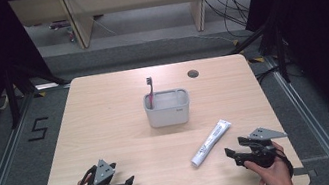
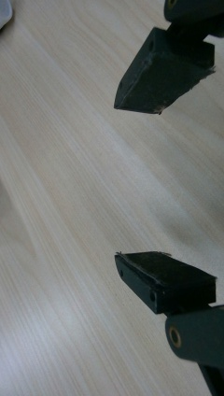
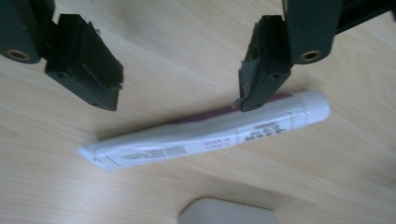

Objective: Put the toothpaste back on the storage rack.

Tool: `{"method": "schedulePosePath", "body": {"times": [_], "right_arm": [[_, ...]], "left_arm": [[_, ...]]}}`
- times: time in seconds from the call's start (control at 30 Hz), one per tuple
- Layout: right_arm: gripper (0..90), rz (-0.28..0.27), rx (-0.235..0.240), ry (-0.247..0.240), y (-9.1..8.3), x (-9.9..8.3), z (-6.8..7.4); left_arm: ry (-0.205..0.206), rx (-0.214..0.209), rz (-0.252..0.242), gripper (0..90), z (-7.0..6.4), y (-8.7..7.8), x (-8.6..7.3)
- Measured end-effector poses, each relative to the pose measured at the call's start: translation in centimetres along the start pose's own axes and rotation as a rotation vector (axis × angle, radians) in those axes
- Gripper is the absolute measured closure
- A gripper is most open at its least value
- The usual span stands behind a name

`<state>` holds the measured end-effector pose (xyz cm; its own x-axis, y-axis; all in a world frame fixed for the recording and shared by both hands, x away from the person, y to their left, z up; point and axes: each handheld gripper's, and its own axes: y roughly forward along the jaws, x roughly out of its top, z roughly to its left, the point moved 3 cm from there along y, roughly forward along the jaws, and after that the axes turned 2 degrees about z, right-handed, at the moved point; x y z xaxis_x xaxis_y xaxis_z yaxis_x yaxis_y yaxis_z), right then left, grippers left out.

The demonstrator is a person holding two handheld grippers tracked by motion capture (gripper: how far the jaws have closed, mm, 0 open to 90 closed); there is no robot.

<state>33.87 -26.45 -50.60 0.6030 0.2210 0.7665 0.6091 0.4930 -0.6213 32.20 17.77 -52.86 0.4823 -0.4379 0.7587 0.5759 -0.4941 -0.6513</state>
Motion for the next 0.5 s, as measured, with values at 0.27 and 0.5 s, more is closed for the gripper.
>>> {"method": "schedulePosePath", "body": {"times": [0.27,0.5], "right_arm": [[49.8,-0.028,0.054,-0.019,0.7,1.5,2.1],[76.0,-0.046,0.076,-0.081,1.6,2.7,3.1]], "left_arm": [[0.007,0.009,0.011,20.7,0.1,-0.1,-0.2],[-0.003,0.001,-0.006,20.7,-0.2,0.0,-0.2]]}}
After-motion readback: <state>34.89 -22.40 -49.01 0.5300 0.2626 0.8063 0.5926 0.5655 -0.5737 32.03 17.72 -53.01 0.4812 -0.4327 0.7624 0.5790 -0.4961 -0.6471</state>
